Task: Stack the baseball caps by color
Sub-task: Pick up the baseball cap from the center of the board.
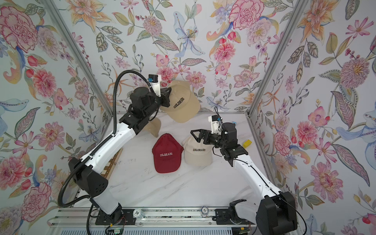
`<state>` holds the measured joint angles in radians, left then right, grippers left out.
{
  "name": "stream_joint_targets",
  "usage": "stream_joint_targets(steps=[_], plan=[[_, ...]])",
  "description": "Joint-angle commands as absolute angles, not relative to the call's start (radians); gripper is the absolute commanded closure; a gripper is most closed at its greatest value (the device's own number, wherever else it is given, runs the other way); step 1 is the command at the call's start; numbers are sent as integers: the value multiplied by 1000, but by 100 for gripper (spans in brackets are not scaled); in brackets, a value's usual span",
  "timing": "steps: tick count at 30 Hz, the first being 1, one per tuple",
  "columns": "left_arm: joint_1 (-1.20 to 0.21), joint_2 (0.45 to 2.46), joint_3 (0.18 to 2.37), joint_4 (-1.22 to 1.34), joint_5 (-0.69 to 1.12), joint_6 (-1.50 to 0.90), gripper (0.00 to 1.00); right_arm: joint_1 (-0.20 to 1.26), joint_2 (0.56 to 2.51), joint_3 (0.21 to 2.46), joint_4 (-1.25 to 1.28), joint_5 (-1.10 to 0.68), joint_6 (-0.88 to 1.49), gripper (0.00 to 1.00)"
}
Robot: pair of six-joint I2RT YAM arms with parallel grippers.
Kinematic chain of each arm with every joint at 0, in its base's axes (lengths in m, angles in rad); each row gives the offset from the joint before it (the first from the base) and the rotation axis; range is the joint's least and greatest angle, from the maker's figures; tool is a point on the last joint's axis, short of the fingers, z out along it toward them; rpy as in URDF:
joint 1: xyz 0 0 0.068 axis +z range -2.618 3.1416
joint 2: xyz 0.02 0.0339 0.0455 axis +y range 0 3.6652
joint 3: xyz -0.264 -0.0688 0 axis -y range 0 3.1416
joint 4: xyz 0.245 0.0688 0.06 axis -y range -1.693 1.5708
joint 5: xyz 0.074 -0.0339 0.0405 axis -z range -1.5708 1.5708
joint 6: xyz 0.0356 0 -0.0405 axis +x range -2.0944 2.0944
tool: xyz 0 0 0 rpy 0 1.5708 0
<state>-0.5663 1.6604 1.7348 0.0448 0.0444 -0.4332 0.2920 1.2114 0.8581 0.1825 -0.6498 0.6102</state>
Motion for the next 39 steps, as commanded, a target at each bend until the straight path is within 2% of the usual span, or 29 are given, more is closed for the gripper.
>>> stream_joint_targets(steps=[1, 4, 9, 22, 33, 39], plan=[[-601, 1575, 1586, 148, -95, -613, 100, 274, 1192, 790, 597, -805, 793, 1], [-629, 1473, 1481, 174, -171, -657, 100, 269, 1205, 764, 757, -856, 871, 1], [-662, 1370, 1347, 209, -224, -692, 100, 275, 1227, 803, 811, -911, 891, 1], [-730, 1302, 1212, 330, -216, -730, 100, 315, 1335, 893, 712, -883, 850, 1], [-734, 1290, 1187, 363, -204, -730, 100, 337, 1338, 884, 650, -837, 833, 0], [-735, 1284, 1184, 355, -223, -712, 100, 338, 1301, 881, 514, -760, 771, 1]])
